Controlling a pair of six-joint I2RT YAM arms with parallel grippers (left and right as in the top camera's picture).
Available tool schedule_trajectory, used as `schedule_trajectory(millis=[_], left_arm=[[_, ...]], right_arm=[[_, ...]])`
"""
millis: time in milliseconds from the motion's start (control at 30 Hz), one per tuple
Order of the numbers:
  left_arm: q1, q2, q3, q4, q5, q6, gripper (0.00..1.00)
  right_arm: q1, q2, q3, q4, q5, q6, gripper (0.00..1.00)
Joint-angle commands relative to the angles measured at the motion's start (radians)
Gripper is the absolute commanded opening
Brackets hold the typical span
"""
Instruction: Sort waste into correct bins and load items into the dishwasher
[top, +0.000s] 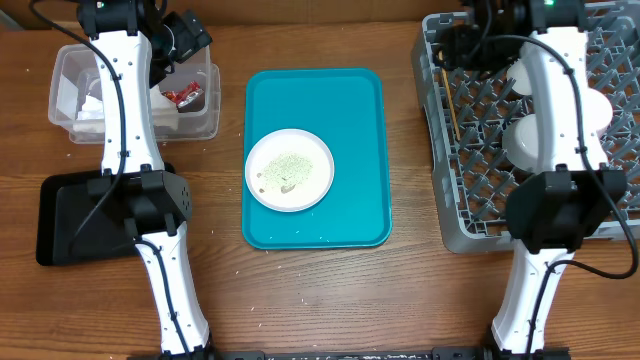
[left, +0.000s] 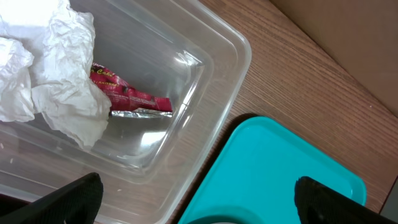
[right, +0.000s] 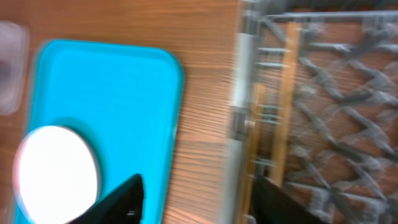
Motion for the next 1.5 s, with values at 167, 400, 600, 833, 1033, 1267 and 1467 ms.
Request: schedule_trajectory(millis=[167,400,600,833,1033,1267,1467], left_arm=[[0.0,-0.021,0.004,0.001,0.007,-0.006,1.0],[0.0,-0.021,0.004,0.001,0.007,-0.006,1.0],[0.0,-0.021,0.004,0.001,0.007,-0.005,1.0],[0.0,-0.021,0.004,0.001,0.007,-0.006,1.0],[-0.002,-0.021,0.004,0.019,0.064,-0.107,1.0],[-0.047,-0.016,0.004,-0.08,0.472,0.019,1.0],[-0.287,-0.016,0.004,-0.171,0.272,0.138,1.0]], right_arm=[[0.051,-0.021,-0.002,0.05,-0.028,0.218,0.93],[-0.093,-0.153,-0.002,0.076,0.245,0.345,1.0],[-0.28,-0.234,-0.002,0.109,0.262,0.346,1.0],[-0.472,-0.233,-0.003,0.11,0.245,0.368,1.0],[-0.536,-0.232,-0.002,0.109,0.236,0.367,1.0],[-0.537,-0.232,-0.003,0.109,0.236,0.367,1.0],[-0.537,-0.233,-0.003,0.109,0.236,0.367,1.0]])
